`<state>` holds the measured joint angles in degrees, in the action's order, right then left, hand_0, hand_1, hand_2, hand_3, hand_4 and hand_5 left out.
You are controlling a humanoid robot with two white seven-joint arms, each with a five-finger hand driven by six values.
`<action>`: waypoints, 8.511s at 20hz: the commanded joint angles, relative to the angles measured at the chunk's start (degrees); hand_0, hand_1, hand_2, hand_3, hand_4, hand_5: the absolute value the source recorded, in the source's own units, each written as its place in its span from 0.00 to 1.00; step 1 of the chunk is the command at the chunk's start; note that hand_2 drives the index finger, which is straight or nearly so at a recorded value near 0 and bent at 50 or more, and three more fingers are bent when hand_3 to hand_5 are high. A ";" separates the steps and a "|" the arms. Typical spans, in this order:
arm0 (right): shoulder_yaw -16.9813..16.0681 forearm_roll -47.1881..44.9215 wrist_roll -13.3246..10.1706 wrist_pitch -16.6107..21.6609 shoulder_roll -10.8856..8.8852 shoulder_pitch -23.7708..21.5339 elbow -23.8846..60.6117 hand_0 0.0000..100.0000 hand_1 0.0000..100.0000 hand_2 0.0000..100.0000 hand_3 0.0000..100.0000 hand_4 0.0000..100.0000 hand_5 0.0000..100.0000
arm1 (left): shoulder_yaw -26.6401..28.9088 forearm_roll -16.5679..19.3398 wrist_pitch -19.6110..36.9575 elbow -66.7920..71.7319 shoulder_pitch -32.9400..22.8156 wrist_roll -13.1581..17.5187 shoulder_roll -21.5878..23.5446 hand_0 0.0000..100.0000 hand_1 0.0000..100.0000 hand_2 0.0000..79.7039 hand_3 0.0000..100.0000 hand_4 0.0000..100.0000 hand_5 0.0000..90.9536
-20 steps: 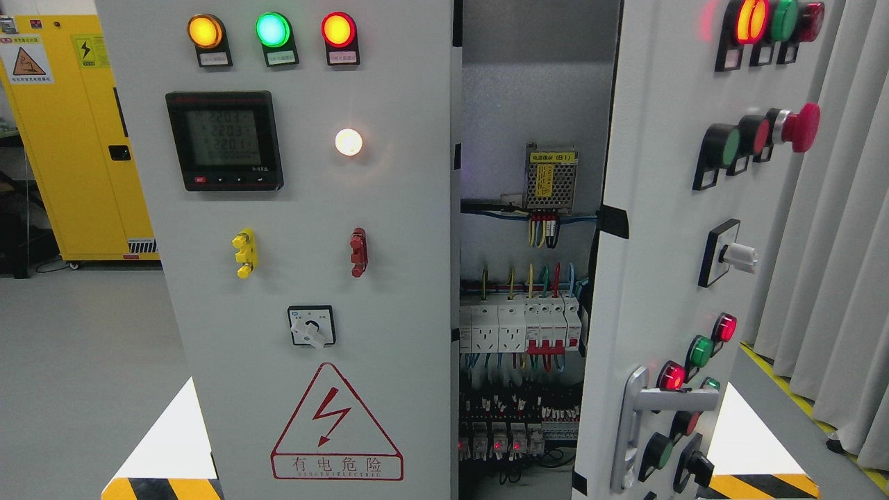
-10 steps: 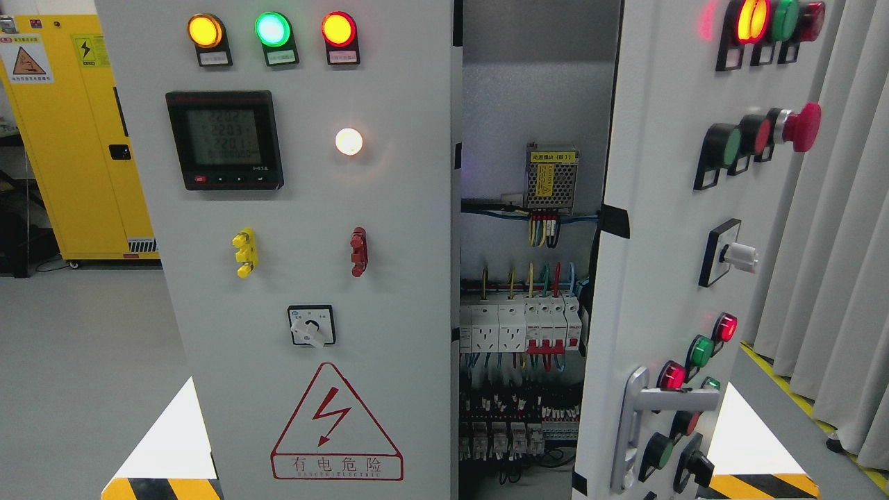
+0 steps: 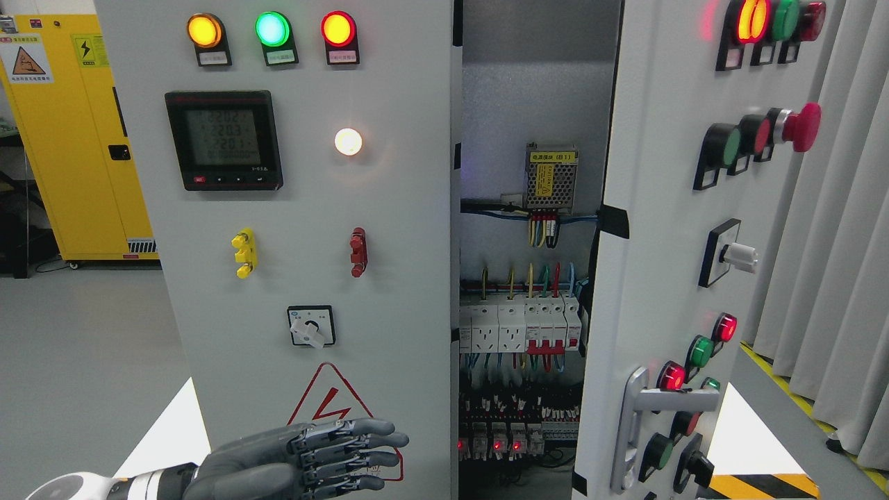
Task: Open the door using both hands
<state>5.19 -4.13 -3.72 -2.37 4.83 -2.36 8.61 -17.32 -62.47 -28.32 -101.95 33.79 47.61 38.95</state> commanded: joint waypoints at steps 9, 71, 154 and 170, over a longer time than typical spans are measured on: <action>0.00 0.00 0.03 0.00 0.00 -0.01 0.00 0.00 0.50 0.04 0.00 0.00 0.00 | -2.10 -2.22 -11.13 11.84 22.80 -0.41 -14.32 0.12 0.56 0.00 0.00 0.00 0.00; 0.00 0.00 0.03 0.00 0.00 -0.01 0.00 0.00 0.50 0.04 0.00 0.00 0.00 | -7.99 12.55 -13.69 19.42 34.51 -4.72 -48.35 0.12 0.56 0.00 0.00 0.00 0.00; 0.00 0.00 0.03 0.00 0.00 -0.01 -0.09 0.00 0.50 0.04 0.00 0.00 0.00 | -2.37 40.50 21.54 30.55 -37.55 -16.76 -24.36 0.12 0.56 0.00 0.00 0.00 0.00; 0.00 0.00 0.03 0.00 0.00 -0.01 0.00 0.00 0.50 0.04 0.00 0.00 0.00 | -0.17 40.59 23.05 99.38 -32.55 -16.85 -31.21 0.12 0.56 0.00 0.00 0.00 0.00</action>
<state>5.18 -4.13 -3.71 -2.37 4.83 -2.37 8.57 -19.52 -22.29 -5.40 -38.65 0.86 31.09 9.60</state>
